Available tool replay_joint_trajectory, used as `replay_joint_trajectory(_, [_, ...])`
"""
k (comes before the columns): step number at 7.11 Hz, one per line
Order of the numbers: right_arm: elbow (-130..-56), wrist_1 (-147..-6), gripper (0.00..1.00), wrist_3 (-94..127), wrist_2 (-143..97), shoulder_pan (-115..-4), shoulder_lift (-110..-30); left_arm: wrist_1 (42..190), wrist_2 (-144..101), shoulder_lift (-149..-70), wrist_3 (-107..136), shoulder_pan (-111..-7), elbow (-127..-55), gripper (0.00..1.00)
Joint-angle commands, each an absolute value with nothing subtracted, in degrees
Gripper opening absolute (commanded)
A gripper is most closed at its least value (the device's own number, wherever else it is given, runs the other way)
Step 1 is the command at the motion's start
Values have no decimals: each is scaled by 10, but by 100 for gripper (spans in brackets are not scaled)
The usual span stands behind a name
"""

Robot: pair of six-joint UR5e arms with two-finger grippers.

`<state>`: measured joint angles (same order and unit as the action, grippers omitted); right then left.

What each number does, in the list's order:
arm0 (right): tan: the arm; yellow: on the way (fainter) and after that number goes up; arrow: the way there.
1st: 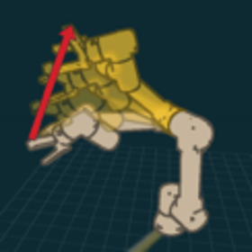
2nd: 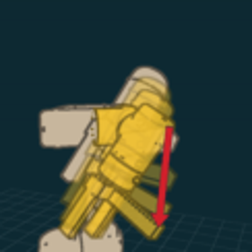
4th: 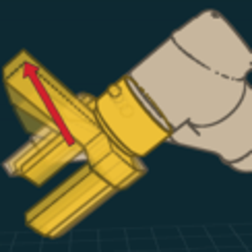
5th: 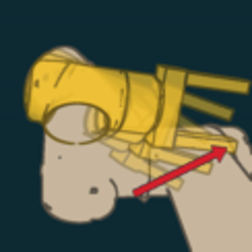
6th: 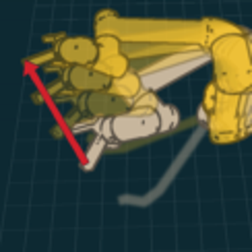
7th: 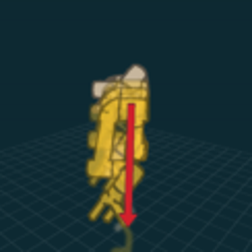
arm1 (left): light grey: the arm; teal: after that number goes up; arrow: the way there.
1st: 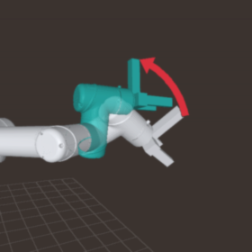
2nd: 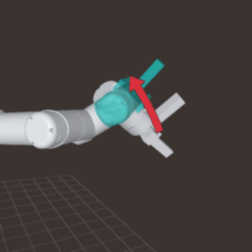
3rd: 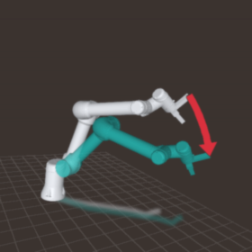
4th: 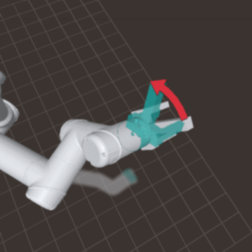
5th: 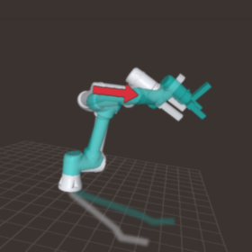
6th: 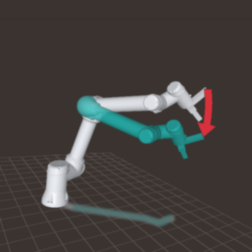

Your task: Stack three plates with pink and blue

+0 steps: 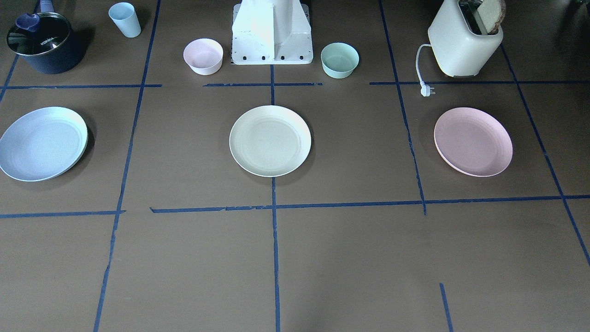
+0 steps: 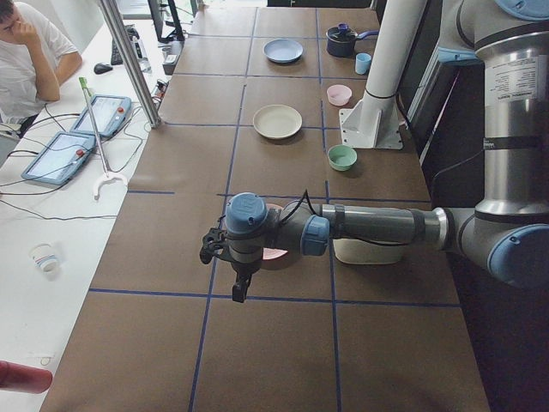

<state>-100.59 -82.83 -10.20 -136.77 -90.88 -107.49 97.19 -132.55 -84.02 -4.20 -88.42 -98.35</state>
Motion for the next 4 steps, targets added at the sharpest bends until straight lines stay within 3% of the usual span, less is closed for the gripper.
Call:
replay_joint_trajectory(1, [-1005,-828,100,-102,-1369,-909,-1075,1030,-1327,-842,-33,-870,-981,100])
replay_joint_trajectory(4, [-1004,-829,100,-102,-1369,-909,-1075,1237,-1320,-829,278,-694,-930,100])
